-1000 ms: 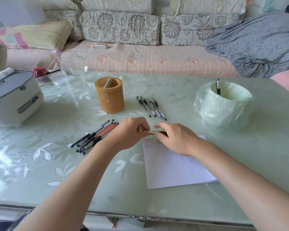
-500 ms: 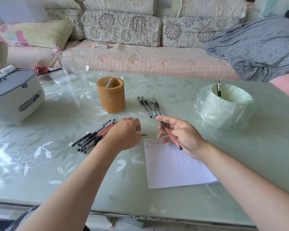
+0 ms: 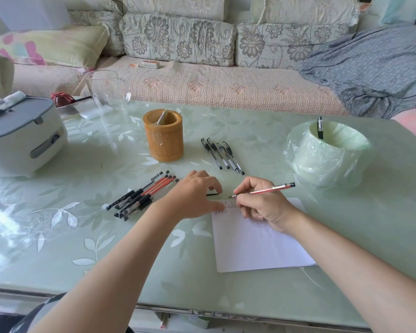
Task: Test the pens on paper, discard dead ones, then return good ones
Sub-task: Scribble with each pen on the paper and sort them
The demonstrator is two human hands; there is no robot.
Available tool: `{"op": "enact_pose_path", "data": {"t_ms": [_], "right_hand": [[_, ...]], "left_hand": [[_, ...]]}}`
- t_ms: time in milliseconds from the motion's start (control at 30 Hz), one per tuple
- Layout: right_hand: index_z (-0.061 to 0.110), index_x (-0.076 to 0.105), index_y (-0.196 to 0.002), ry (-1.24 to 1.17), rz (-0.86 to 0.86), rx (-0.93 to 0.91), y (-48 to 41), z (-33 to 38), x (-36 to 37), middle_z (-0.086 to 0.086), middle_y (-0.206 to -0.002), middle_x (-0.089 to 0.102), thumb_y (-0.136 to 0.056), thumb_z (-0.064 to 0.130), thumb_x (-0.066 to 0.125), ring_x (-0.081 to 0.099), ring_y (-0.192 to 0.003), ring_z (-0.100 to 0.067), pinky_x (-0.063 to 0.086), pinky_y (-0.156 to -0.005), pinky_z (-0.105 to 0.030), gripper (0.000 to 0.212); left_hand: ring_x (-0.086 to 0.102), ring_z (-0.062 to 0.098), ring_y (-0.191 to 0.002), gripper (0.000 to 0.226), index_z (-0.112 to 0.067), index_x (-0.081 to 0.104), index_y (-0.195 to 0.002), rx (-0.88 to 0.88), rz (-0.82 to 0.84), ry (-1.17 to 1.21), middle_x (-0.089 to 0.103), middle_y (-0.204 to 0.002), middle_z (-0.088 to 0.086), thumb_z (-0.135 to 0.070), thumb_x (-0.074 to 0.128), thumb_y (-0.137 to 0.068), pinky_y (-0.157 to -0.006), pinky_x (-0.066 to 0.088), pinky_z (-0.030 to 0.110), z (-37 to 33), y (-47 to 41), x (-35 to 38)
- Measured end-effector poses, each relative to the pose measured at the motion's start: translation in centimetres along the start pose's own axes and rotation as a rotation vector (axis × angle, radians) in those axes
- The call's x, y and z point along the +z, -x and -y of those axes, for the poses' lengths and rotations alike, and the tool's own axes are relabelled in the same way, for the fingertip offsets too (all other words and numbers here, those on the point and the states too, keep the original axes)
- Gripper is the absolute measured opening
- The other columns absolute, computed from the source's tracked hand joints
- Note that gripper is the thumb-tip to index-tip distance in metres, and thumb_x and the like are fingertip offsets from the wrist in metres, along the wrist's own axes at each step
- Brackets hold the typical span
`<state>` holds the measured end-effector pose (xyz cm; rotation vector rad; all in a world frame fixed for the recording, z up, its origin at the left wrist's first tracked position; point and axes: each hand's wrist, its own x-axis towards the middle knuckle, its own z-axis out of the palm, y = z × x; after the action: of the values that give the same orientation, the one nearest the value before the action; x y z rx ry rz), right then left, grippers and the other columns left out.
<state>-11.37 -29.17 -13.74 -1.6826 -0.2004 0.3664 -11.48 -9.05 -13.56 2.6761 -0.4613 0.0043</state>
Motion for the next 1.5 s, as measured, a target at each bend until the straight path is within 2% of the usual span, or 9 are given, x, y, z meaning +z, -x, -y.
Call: {"op": "enact_pose_path", "data": {"t_ms": [67, 167, 233, 367, 600, 800, 1000, 1200, 1500], "right_hand": [[0.009, 0.054, -0.076, 0.074, -0.01, -0.009, 0.1, 0.1, -0.1, -0.013, -0.058, 0.056, -0.084, -0.008, 0.056, 0.047, -0.043, -0.02, 0.029, -0.038, -0.018, 0.019], [0.007, 0.053, -0.071, 0.196, 0.014, -0.057, 0.2, -0.1, 0.3, -0.006, -0.05, 0.053, -0.082, -0.007, 0.06, 0.044, -0.039, -0.018, 0.033, -0.041, -0.021, 0.018], [0.008, 0.051, -0.069, 0.212, 0.023, -0.079, 0.1, -0.5, 0.5, -0.001, -0.045, 0.048, -0.08, -0.007, 0.061, 0.042, -0.036, -0.017, 0.033, -0.041, -0.022, 0.022], [0.014, 0.049, -0.064, 0.218, 0.018, -0.122, 0.0, -0.9, 0.5, 0.002, -0.05, 0.046, -0.074, 0.001, 0.064, 0.039, -0.042, -0.014, 0.031, -0.043, -0.021, 0.022], [0.013, 0.048, -0.065, 0.202, 0.024, -0.112, 0.1, -1.0, 0.2, 0.0, -0.052, 0.043, -0.079, -0.007, 0.061, 0.035, -0.042, -0.014, 0.028, -0.042, -0.02, 0.028], [0.018, 0.049, -0.062, 0.28, 0.031, -0.102, 0.0, -1.0, 0.3, 0.006, -0.051, 0.044, -0.079, -0.003, 0.064, 0.035, -0.044, -0.01, 0.028, -0.044, -0.021, 0.031], [0.014, 0.049, -0.064, 0.353, 0.054, -0.123, 0.1, -0.7, 0.3, 0.01, -0.053, 0.045, -0.077, -0.001, 0.066, 0.037, -0.05, -0.008, 0.029, -0.047, -0.022, 0.026], [0.009, 0.049, -0.066, 0.334, 0.042, -0.136, 0.3, -0.7, 0.4, 0.008, -0.054, 0.044, -0.079, -0.002, 0.066, 0.035, -0.05, -0.009, 0.028, -0.046, -0.021, 0.024], [0.012, 0.046, -0.062, 0.377, 0.027, -0.158, 0.3, -0.7, 0.5, 0.011, -0.053, 0.041, -0.074, -0.001, 0.067, 0.033, -0.051, -0.009, 0.026, -0.046, -0.022, 0.028]], "left_hand": [[0.041, 0.015, -0.102, 0.041, -0.031, 0.061, -0.111, 0.0, 0.012, -0.008, 0.05, -0.107, -0.005, -0.049, 0.074, -0.077, -0.09, 0.039, 0.029, 0.0, -0.1, 0.0], [0.041, 0.015, -0.103, 0.041, -0.032, 0.061, -0.111, -0.005, 0.017, -0.01, 0.049, -0.107, -0.006, -0.051, 0.073, -0.077, -0.092, 0.041, 0.032, 0.0, 0.0, 0.0], [0.041, 0.016, -0.104, 0.04, -0.033, 0.06, -0.111, -0.014, 0.011, -0.004, 0.049, -0.106, -0.007, -0.051, 0.072, -0.077, -0.093, 0.041, 0.032, 0.0, 0.0, 0.1], [0.041, 0.016, -0.101, 0.038, -0.032, 0.061, -0.109, -0.052, -0.017, -0.002, 0.05, -0.105, -0.008, -0.054, 0.069, -0.078, -0.09, 0.039, 0.028, -0.3, -0.3, 0.5], [0.041, 0.016, -0.098, 0.041, -0.032, 0.062, -0.106, -0.075, -0.029, 0.007, 0.051, -0.104, -0.007, -0.056, 0.073, -0.074, -0.089, 0.04, 0.03, -0.3, -0.4, 0.6], [0.04, 0.016, -0.099, 0.041, -0.032, 0.063, -0.105, -0.089, -0.021, 0.028, 0.053, -0.105, -0.005, -0.055, 0.074, -0.073, -0.086, 0.038, 0.028, -0.3, -0.5, 0.7], [0.039, 0.016, -0.098, 0.042, -0.032, 0.062, -0.108, -0.099, -0.04, 0.011, 0.052, -0.106, -0.006, -0.056, 0.072, -0.074, -0.092, 0.04, 0.03, -0.4, -0.5, 1.0], [0.038, 0.015, -0.098, 0.045, -0.032, 0.062, -0.107, -0.11, -0.042, 0.016, 0.052, -0.106, -0.005, -0.058, 0.073, -0.072, -0.089, 0.039, 0.029, -0.4, -0.6, 1.1], [0.041, 0.017, -0.1, 0.044, -0.031, 0.063, -0.106, -0.137, -0.049, 0.026, 0.054, -0.108, -0.004, -0.056, 0.074, -0.072, -0.092, 0.04, 0.029, -0.6, -0.5, 1.1]]}}
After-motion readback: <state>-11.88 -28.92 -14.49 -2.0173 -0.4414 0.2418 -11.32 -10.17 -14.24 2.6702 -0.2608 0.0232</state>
